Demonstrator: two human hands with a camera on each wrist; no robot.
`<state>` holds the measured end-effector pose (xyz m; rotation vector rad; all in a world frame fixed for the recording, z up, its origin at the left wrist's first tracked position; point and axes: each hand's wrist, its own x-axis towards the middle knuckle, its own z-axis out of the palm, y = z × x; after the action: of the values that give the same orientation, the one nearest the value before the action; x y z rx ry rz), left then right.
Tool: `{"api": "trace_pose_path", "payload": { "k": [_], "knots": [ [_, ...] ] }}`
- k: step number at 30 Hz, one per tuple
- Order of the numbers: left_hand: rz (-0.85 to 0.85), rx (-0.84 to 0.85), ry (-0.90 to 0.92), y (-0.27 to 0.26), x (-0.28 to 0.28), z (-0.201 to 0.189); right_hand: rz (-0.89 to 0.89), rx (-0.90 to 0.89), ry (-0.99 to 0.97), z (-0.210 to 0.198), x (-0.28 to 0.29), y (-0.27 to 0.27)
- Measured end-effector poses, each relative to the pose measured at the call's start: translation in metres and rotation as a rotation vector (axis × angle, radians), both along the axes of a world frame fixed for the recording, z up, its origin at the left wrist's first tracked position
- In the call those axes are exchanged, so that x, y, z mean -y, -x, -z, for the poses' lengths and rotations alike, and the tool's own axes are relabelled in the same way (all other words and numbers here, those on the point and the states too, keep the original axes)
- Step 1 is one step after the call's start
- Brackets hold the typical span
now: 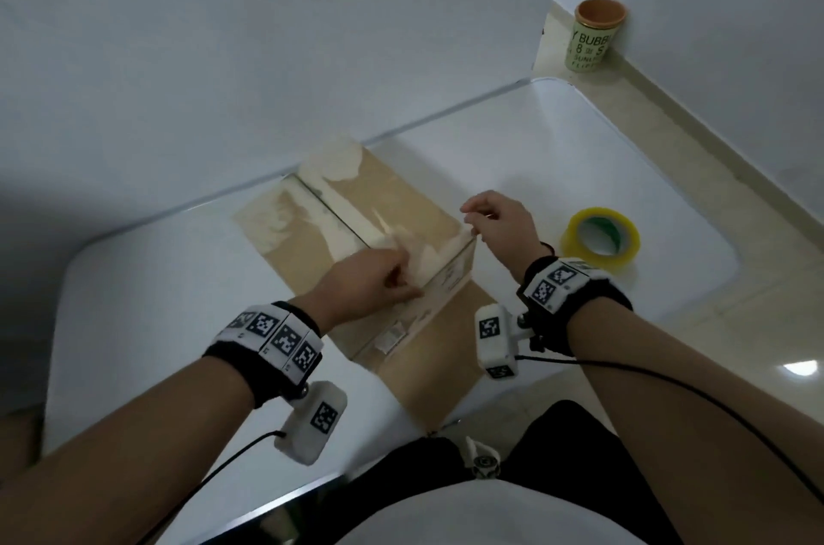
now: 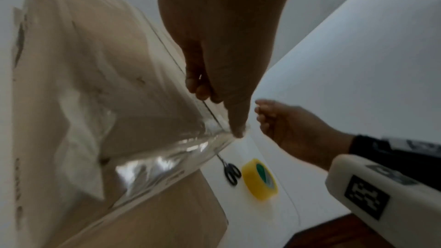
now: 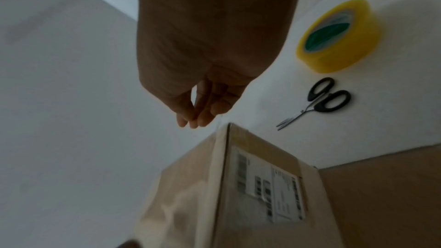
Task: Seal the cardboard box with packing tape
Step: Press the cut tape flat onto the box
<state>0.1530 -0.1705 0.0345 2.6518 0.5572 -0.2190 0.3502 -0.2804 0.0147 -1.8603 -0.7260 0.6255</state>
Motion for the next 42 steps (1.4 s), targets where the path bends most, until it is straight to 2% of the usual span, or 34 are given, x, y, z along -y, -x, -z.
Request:
{"api": "trace_pose_path", "payload": {
  "k": [2, 6, 9, 14, 20, 25, 27, 30, 32, 35, 39, 42],
  "knots": [
    [0.123, -0.171, -0.120, 0.002, 0.009, 0.003, -0.145, 0.079, 0.041, -0.009, -0.003, 0.018],
    [0.201, -0.216, -0.200, 0.001, 0.010, 0.005, -0.431, 0.208, 0.153, -0.014, -0.008, 0.046],
    [0.206, -0.226, -0.220, 0.005, 0.009, 0.005, -0.555, 0.175, 0.191, -0.017, -0.011, 0.055],
    [0.107, -0.258, -0.235, 0.024, -0.004, 0.003, -0.644, 0.087, 0.234, -0.020, -0.018, 0.065],
    [0.083, -0.328, -0.316, 0.018, -0.005, 0.001, -0.494, -0.174, 0.203, -0.008, -0.022, 0.065],
    [0.078, -0.311, -0.332, 0.020, -0.001, 0.005, -0.192, -0.355, 0.060, -0.009, -0.014, 0.042],
    [0.069, -0.321, -0.285, 0.018, -0.005, 0.003, -0.197, -0.506, 0.161, -0.016, -0.010, 0.042],
    [0.056, -0.363, -0.196, 0.009, -0.014, -0.001, -0.373, -0.762, 0.460, -0.021, -0.004, 0.060],
    [0.067, -0.380, -0.170, 0.005, -0.019, 0.000, -0.368, -0.783, 0.526, -0.013, -0.008, 0.074],
    [0.102, -0.377, -0.177, 0.007, -0.021, 0.005, -0.174, -0.763, 0.466, 0.003, -0.019, 0.083],
    [0.125, -0.357, -0.164, 0.010, -0.023, 0.008, -0.057, -0.821, 0.407, 0.009, -0.019, 0.065],
    [0.139, -0.357, -0.141, 0.007, -0.024, 0.006, -0.048, -0.843, 0.403, 0.009, -0.018, 0.051]
  ]
}}
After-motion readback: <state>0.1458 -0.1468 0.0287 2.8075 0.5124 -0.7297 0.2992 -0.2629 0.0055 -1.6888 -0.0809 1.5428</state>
